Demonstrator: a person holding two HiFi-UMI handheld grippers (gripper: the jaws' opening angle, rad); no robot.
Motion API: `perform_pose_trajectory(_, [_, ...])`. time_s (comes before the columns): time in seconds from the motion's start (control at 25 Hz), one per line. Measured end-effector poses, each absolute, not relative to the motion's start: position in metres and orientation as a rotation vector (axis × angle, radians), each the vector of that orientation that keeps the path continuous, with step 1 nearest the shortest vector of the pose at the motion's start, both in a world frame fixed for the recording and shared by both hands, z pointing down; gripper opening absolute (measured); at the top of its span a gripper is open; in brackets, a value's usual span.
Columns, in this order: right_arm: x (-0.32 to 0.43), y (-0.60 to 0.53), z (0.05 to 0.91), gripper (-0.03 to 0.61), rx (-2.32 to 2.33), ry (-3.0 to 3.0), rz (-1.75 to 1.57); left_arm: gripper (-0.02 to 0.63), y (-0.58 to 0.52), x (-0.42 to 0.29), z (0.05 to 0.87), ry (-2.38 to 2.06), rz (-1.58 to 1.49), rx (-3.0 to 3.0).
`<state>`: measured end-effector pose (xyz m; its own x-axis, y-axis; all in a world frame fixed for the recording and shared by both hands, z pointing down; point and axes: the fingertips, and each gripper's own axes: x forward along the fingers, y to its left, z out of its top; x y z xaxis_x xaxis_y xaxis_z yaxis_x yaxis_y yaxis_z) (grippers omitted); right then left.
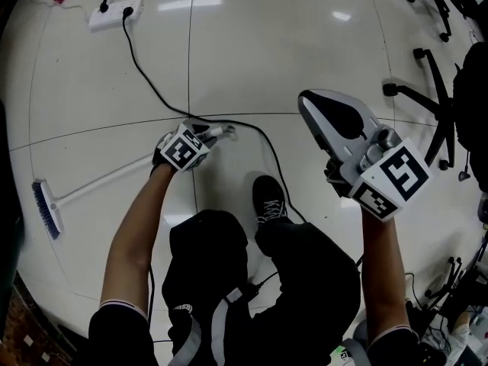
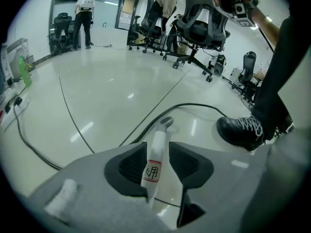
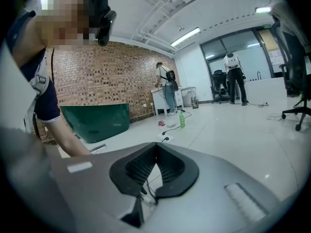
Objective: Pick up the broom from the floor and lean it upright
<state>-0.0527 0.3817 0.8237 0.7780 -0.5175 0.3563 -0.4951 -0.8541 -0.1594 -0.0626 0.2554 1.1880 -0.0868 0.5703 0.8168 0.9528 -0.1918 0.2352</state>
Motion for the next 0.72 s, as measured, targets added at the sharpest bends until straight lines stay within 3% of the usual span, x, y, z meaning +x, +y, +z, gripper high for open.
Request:
perform_pose_trajectory(0.48, [-0.058, 0.391, 0.839, 0.006, -2.908, 0.789, -0.617, 0.11, 0.254, -0.068, 1.21, -1.609, -1.12, -1.653])
perform_pose_trajectory(0.72, [-0.05, 0.393, 0.832, 0.006, -2.906, 0.833, -0.606, 0.103, 0.256, -0.064, 1.179, -1.644, -1.04, -1.646])
